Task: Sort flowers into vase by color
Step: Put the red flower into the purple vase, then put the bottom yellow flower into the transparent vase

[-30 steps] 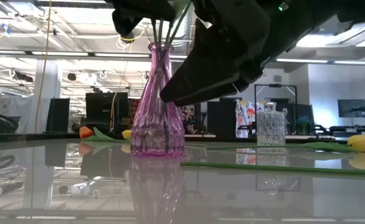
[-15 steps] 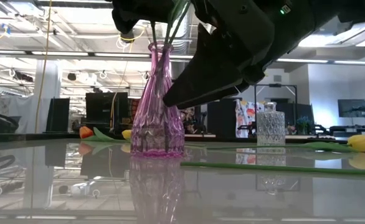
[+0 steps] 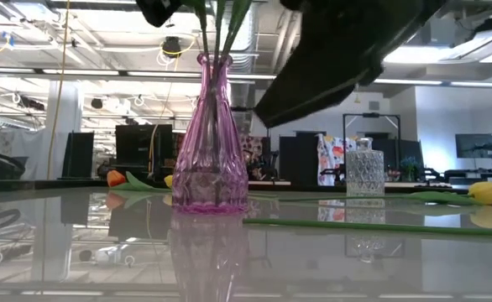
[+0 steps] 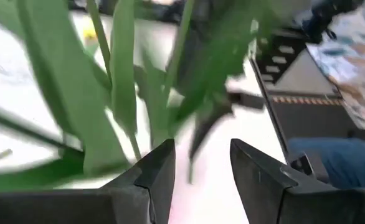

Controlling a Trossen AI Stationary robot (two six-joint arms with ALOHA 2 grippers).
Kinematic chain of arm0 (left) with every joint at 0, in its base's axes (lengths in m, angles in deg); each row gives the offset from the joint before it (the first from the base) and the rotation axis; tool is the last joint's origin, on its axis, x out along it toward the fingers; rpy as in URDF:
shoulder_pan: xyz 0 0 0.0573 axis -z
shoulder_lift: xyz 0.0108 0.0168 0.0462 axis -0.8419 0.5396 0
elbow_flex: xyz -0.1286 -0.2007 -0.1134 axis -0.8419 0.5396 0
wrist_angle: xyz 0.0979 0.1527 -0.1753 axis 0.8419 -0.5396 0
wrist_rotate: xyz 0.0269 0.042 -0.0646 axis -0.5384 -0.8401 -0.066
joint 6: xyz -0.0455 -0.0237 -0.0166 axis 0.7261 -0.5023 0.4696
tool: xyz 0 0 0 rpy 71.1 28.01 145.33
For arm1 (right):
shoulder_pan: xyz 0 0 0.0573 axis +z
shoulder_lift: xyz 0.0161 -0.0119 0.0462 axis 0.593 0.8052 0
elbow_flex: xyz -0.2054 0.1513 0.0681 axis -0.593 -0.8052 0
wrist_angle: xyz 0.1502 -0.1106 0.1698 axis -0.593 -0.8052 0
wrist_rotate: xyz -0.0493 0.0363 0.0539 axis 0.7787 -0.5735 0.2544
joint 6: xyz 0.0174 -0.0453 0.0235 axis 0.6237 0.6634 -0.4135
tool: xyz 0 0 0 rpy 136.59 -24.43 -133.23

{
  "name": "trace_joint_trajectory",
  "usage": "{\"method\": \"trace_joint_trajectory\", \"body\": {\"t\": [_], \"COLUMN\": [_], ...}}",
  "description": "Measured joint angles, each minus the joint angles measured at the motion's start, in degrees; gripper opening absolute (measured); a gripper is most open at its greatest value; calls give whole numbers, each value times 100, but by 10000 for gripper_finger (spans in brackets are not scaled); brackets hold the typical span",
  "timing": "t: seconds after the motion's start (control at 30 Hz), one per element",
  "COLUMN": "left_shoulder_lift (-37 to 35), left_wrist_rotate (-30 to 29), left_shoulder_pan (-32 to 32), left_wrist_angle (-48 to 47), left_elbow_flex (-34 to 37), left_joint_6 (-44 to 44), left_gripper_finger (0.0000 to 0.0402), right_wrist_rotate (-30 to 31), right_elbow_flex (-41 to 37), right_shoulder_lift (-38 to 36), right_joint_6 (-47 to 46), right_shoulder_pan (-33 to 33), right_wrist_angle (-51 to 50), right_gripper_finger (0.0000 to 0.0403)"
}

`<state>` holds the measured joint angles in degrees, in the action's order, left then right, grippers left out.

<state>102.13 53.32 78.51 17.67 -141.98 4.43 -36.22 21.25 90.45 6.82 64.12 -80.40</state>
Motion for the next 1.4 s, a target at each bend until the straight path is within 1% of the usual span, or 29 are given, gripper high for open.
{"method": "trace_joint_trajectory", "body": {"t": [0.23,0.37,0.43,0.53,0.67,0.8,0.9,1.0,1.1,1.17,1.23,1.4], "left_shoulder_lift": [-367,-518,-592,-627,-631,-631,-631,-631,-641,-636,-636,-627], "left_wrist_rotate": [430,923,1063,1093,874,423,208,-60,-454,-571,-515,-137], "left_shoulder_pan": [0,2,10,22,141,454,737,1039,1267,1373,1408,1407], "left_wrist_angle": [-588,-776,-946,-1236,-1721,-1931,-1935,-1911,-1337,-766,172,3072], "left_elbow_flex": [0,0,0,0,0,0,0,9,355,730,1210,2715], "left_joint_6": [-232,-604,-737,-719,-591,-613,-793,-900,-1096,-1194,-1247,-1466], "left_gripper_finger": [142,142,142,142,142,142,142,142,142,142,142,142], "right_wrist_rotate": [-23,-107,-224,-514,-904,-916,-916,-914,-914,-914,-949,-1417], "right_elbow_flex": [0,0,0,0,0,0,0,0,0,0,0,0], "right_shoulder_lift": [-536,-769,-853,-956,-1004,-998,-980,-980,-980,-980,-980,-946], "right_joint_6": [-163,-365,-547,-895,-1383,-1683,-1862,-1954,-1732,-1369,-885,163], "right_shoulder_pan": [215,379,452,564,688,706,543,216,-244,-602,-974,-1887], "right_wrist_angle": [-804,-1224,-1414,-1857,-2452,-3218,-3853,-4367,-4747,-4834,-4789,-4679], "right_gripper_finger": [254,254,254,254,254,254,254,254,254,254,254,254]}}
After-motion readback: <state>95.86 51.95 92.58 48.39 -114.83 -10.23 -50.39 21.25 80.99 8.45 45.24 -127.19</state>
